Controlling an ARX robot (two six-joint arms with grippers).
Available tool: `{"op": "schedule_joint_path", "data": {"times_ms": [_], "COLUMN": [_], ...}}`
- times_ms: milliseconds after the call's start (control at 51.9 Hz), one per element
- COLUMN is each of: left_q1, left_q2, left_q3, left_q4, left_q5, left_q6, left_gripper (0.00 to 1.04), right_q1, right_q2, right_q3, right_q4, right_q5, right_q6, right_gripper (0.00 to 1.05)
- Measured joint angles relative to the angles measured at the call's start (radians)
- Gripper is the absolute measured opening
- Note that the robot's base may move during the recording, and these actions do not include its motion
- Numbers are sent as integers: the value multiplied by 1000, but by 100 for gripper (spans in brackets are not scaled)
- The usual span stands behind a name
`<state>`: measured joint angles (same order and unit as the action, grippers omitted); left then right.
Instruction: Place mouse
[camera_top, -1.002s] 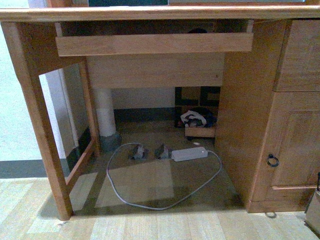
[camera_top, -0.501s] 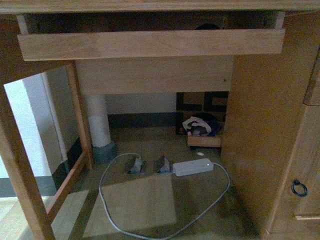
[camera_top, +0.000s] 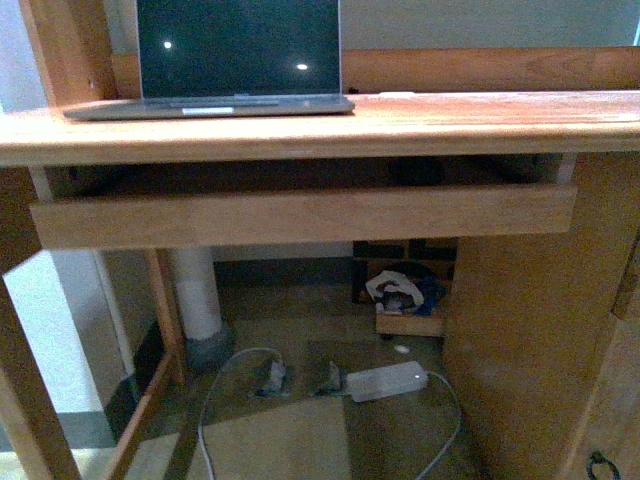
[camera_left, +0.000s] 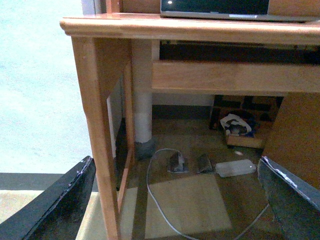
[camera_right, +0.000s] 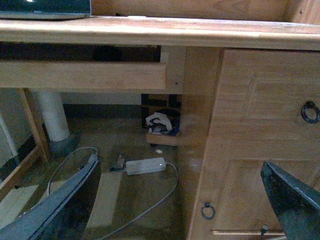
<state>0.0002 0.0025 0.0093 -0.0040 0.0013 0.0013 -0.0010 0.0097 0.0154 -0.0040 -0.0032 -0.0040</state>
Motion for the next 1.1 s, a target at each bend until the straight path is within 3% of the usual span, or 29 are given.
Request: {"op": "schedule_joint_path", "data": {"times_ms": [424,597,636,713,771,983,1098], "left_q1": [3,55,38,-2,-25,-71,-85], "left_q2": [5,312,457,978,1200,1743,1881], "left_q3": [0,0,1,81,177,475,586], "left_q4": [13,375,514,982,1139,1197,1224], "left_q5": [1,73,73,55,23,26,-23], "left_q6": [-3,-136,-198,-435,-539,-883,-979], "left_gripper": [98,98,98,98,98,98,98], "right_q1": [0,0,0,0,0,0,0], "right_q2": [0,0,0,0,0,0,0], "right_q3": [0,0,0,0,0,0,0], "right_q4": [2,1,2,2,2,1,2], "right_q5": [3,3,2,3,2,2,2], "right_q6": [0,0,0,0,0,0,0], "right_gripper": [98,98,98,98,98,98,98]}}
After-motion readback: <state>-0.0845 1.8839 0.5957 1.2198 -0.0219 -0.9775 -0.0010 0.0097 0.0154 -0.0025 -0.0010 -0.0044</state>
